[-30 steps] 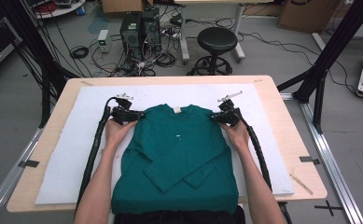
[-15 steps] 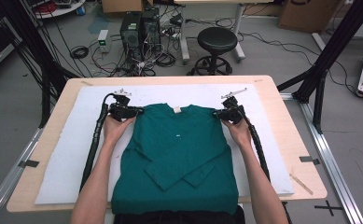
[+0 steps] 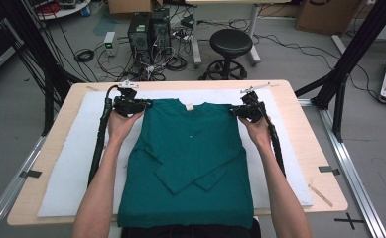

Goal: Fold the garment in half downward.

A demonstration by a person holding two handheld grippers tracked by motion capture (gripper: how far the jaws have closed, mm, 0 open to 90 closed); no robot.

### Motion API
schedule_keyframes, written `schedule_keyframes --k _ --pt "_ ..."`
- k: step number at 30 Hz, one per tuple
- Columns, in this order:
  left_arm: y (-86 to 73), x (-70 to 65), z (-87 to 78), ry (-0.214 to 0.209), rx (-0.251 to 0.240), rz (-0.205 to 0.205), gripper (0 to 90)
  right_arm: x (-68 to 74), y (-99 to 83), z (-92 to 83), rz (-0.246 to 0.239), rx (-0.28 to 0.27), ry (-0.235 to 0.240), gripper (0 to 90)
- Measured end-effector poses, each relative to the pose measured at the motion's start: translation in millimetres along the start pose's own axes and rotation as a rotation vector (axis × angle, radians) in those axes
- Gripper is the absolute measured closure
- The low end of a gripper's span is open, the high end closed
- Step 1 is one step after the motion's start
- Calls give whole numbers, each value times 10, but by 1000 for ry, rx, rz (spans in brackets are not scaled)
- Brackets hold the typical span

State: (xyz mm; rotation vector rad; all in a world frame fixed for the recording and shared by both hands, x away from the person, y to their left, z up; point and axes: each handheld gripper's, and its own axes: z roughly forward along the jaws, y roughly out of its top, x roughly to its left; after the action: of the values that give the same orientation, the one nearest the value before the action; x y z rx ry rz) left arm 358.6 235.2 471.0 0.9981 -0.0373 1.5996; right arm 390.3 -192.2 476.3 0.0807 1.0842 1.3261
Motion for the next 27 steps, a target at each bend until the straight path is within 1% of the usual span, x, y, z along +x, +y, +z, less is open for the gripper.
schedule_keyframes --k 1,3,6,8,9,12,14,16,18,20,23,26,27 --pt "22 10 -14 2 -7 -5 851 2 21 -11 0 -14 -3 852" --pt "70 28 -42 5 -17 -18 851 -8 66 -32 12 -26 0 852" --pt "149 37 -80 19 -25 -13 851 -20 130 -68 23 -46 -1 852" --pt "195 34 -109 27 -44 -7 851 -21 186 -100 18 -52 -1 851" --pt "208 29 -128 32 -59 -3 851 -14 208 -120 12 -69 -4 851" --pt "225 41 -167 36 -82 -13 851 2 269 -172 0 -84 -12 852" --pt "232 48 -189 41 -89 -17 851 7 293 -200 0 -90 -15 851" --pt "243 52 -213 39 -106 -19 851 5 307 -221 2 -98 -14 851" --pt "260 52 -242 33 -122 -14 851 5 315 -236 1 -107 -17 851" --pt "283 45 -262 38 -125 -10 851 6 331 -252 4 -104 -15 851" --pt "321 29 -299 38 -140 4 851 23 367 -284 -5 -119 -18 851" --pt "349 28 -336 38 -156 9 850 47 384 -314 -23 -135 -27 851" --pt "358 29 -349 36 -160 9 850 49 384 -320 -21 -136 -29 851"
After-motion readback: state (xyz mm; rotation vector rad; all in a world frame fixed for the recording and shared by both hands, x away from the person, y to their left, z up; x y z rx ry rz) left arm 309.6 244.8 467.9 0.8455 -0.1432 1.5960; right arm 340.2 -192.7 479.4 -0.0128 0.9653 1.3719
